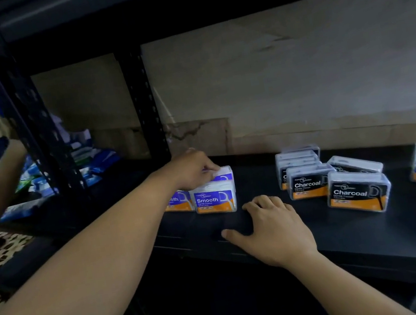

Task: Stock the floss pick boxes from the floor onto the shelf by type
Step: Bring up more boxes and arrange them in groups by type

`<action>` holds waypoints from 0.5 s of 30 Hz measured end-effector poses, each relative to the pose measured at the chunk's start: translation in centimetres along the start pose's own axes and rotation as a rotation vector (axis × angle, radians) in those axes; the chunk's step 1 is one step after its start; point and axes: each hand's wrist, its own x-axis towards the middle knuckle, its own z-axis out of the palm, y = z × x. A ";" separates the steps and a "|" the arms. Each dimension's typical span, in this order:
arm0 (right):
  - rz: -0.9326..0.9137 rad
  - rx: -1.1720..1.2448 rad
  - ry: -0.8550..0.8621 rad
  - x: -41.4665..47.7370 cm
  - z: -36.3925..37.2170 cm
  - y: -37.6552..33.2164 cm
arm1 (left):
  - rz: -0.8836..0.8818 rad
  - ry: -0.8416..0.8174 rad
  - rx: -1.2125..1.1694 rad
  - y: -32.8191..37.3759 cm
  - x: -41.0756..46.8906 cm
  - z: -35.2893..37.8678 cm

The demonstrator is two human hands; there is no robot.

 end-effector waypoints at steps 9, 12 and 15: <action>-0.008 0.001 -0.018 0.1 -0.2 0.1 | 0.004 -0.160 -0.120 0.1 -0.8 -1.3; -0.013 0.003 -0.025 0.0 -0.2 0.1 | -0.007 -0.178 -0.137 0.1 -1.3 -1.4; -0.011 0.000 -0.006 0.0 -0.1 0.0 | -0.038 -0.163 -0.135 0.2 -1.8 -1.9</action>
